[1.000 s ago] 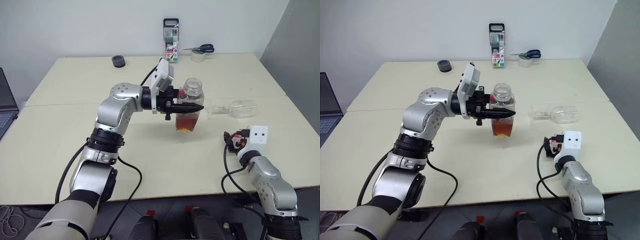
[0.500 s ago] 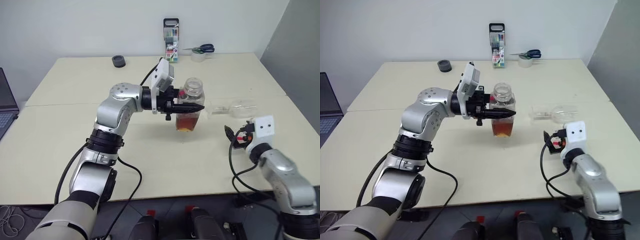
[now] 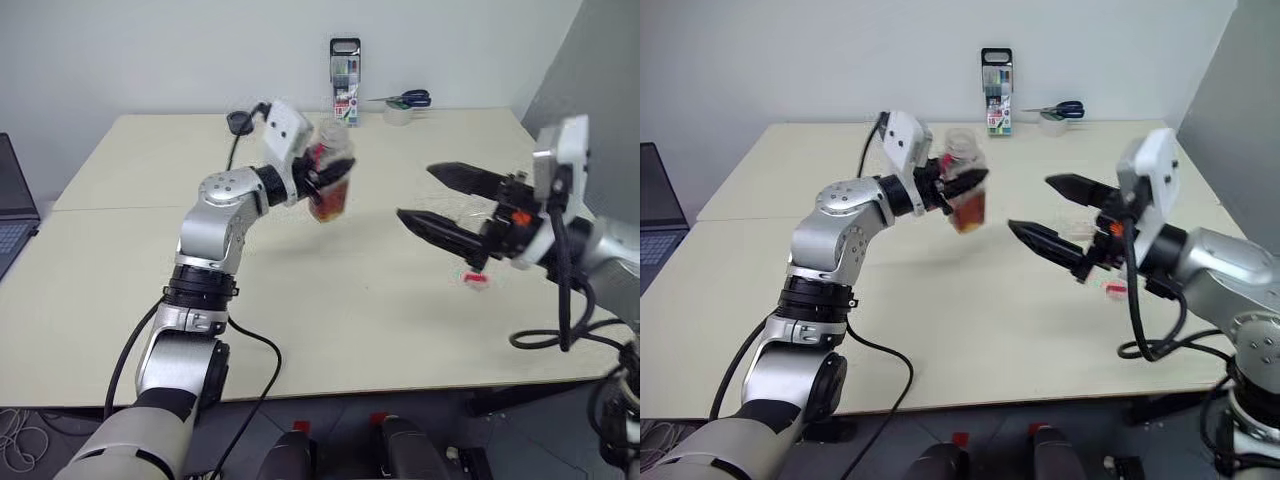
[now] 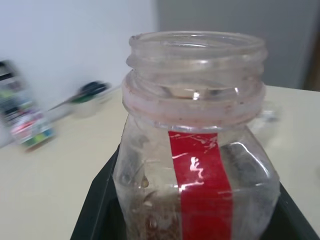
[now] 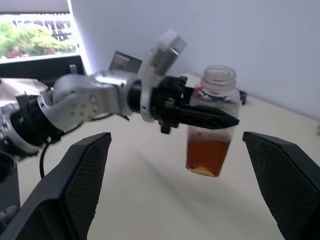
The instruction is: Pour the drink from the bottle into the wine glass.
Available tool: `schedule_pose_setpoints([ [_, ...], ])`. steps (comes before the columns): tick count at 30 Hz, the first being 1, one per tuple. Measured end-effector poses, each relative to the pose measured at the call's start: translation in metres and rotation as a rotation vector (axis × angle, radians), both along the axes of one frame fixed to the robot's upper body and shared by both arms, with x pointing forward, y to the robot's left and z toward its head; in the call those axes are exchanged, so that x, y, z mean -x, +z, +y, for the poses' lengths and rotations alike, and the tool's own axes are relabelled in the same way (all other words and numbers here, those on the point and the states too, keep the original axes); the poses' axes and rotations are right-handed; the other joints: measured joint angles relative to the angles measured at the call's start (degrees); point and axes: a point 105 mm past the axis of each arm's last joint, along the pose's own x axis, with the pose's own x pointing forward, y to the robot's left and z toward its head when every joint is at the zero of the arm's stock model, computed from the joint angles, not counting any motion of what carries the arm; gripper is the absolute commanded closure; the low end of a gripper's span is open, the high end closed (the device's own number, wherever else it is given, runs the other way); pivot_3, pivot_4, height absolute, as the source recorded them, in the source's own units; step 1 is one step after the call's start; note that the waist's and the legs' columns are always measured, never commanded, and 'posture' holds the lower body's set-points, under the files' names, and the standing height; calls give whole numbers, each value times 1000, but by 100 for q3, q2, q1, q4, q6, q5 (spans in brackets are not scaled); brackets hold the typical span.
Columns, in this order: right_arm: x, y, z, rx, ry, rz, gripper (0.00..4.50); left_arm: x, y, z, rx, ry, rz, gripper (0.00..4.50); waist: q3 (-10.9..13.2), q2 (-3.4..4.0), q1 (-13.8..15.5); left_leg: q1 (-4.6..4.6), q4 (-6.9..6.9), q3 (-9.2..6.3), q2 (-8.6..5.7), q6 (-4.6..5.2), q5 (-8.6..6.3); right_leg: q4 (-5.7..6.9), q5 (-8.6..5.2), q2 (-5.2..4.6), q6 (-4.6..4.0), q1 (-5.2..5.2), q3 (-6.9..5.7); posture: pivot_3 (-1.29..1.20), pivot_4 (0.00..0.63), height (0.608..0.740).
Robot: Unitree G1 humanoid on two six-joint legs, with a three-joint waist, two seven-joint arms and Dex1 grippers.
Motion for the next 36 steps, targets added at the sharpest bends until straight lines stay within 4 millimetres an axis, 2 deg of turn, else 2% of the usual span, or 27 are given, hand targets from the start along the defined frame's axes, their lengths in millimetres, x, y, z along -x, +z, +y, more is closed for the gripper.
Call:
schedule_pose_setpoints([
  [3, -3, -2, 10, -12, 23, 24, 10, -15, 5, 33, 37, 247, -45, 2734, 0, 0, 15, -5, 0, 1, -5, -15, 7, -6, 0, -22, 0, -3, -2, 0, 150, 740],
  [6, -7, -4, 14, -11, 33, 40, 10, -19, 5, 68, 102, 453, -73, 2734, 0, 0, 16, -5, -3, 4, -9, -18, 8, -10, 0, -31, 1, -4, 0, 0, 150, 740],
  [8, -9, -4, 18, -9, 41, 36, 10, -18, -11, 90, 136, 569, -50, 2734, 0, 0, 11, -2, -5, 4, -9, -19, 8, -9, 0, -33, 1, -4, -1, 0, 150, 740],
  [10, -12, -4, 19, -9, 37, 31, 10, -14, -38, 108, 157, 659, 8, 2734, 0, 0, 18, -5, -4, 1, -9, -20, 9, -8, 0, -34, 1, -5, -5, 0, 150, 740],
  [12, -13, -3, 20, -16, 41, 30, 10, -11, -57, 120, 160, 706, 46, 2734, 2, -3, 22, -10, -2, 0, -10, -20, 9, -8, 1, -34, 1, -9, -6, 0, 150, 740],
  [14, -13, -3, 22, -25, 51, 31, 10, -7, -67, 130, 173, 745, 45, 2734, 1, -4, 30, -11, -2, 0, -11, -21, 9, -8, 1, -36, 1, -9, -6, 0, 150, 740],
  [18, -12, -3, 26, -31, 66, 30, 10, -6, -69, 139, 189, 765, 19, 2734, 1, -5, 38, -11, -2, 1, -16, -20, 9, -8, 1, -43, 2, -8, -8, 0, 150, 740],
  [36, -18, 0, 24, -33, 11, 8, 10, -11, -84, 134, 226, 687, 50, 2734, 1, -5, 27, -10, -3, 2, -16, -14, 6, -8, 1, -44, 3, -8, -11, 0, 150, 740],
])
